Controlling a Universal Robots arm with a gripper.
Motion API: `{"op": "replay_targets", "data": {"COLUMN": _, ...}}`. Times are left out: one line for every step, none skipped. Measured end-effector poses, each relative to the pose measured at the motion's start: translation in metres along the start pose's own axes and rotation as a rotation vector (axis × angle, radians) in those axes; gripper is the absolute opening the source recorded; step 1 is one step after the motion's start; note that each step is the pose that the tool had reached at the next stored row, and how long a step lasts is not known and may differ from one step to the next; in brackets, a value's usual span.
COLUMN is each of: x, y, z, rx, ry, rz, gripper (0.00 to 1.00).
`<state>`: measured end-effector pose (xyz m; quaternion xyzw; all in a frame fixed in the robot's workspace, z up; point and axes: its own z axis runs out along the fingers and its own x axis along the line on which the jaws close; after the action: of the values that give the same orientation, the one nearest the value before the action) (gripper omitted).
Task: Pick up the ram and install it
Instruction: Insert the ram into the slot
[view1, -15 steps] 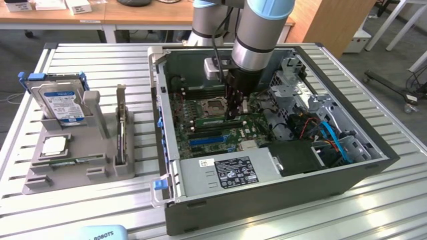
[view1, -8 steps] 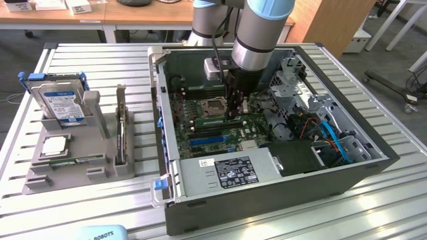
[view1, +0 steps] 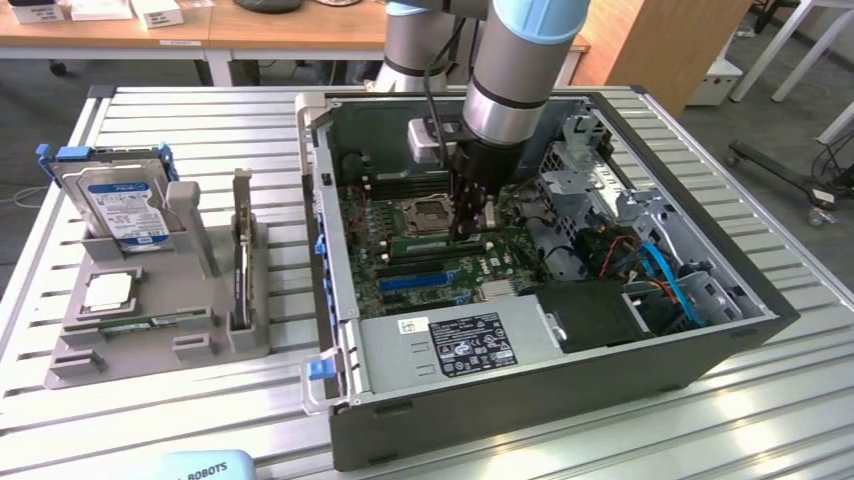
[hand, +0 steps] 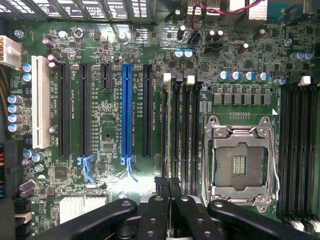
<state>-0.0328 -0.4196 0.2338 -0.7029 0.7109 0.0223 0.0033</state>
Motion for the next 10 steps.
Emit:
{"op": "replay_targets", "data": {"x": 0.0000, "y": 0.0000, "z": 0.0003, "rx": 0.0000, "ry": 0.0000, "rz": 0.000, "gripper": 0.11}}
{"op": "replay_targets", "data": {"x": 0.0001, "y": 0.0000, "z": 0.0006, "rx": 0.0000, "ry": 0.0001, "rz": 0.000, "gripper": 0.11}}
{"op": "replay_targets", "data": {"x": 0.0000, "y": 0.0000, "z": 0.0009, "rx": 0.0000, "ry": 0.0000, "rz": 0.000, "gripper": 0.11}}
{"op": "replay_targets", "data": {"x": 0.0000, "y": 0.0000, "z": 0.0010, "rx": 0.0000, "ry": 0.0001, "rz": 0.000, "gripper": 0.11}}
{"op": "replay_targets", "data": {"x": 0.0000, "y": 0.0000, "z": 0.0010, "rx": 0.0000, "ry": 0.0001, "rz": 0.000, "gripper": 0.11}}
{"op": "replay_targets", "data": {"x": 0.0000, "y": 0.0000, "z": 0.0010, "rx": -0.0001, "ry": 0.0001, "rz": 0.000, "gripper": 0.11}}
{"op": "replay_targets", "data": {"x": 0.0000, "y": 0.0000, "z": 0.0011, "rx": 0.0000, "ry": 0.0000, "rz": 0.000, "gripper": 0.11}}
{"op": "replay_targets", "data": {"x": 0.0000, "y": 0.0000, "z": 0.0011, "rx": 0.0001, "ry": 0.0000, "rz": 0.000, "gripper": 0.11}}
{"op": "replay_targets", "data": {"x": 0.0000, "y": 0.0000, "z": 0.0011, "rx": 0.0000, "ry": 0.0000, "rz": 0.000, "gripper": 0.11}}
{"op": "replay_targets", "data": {"x": 0.0000, "y": 0.0000, "z": 0.0011, "rx": 0.0000, "ry": 0.0000, "rz": 0.000, "gripper": 0.11}}
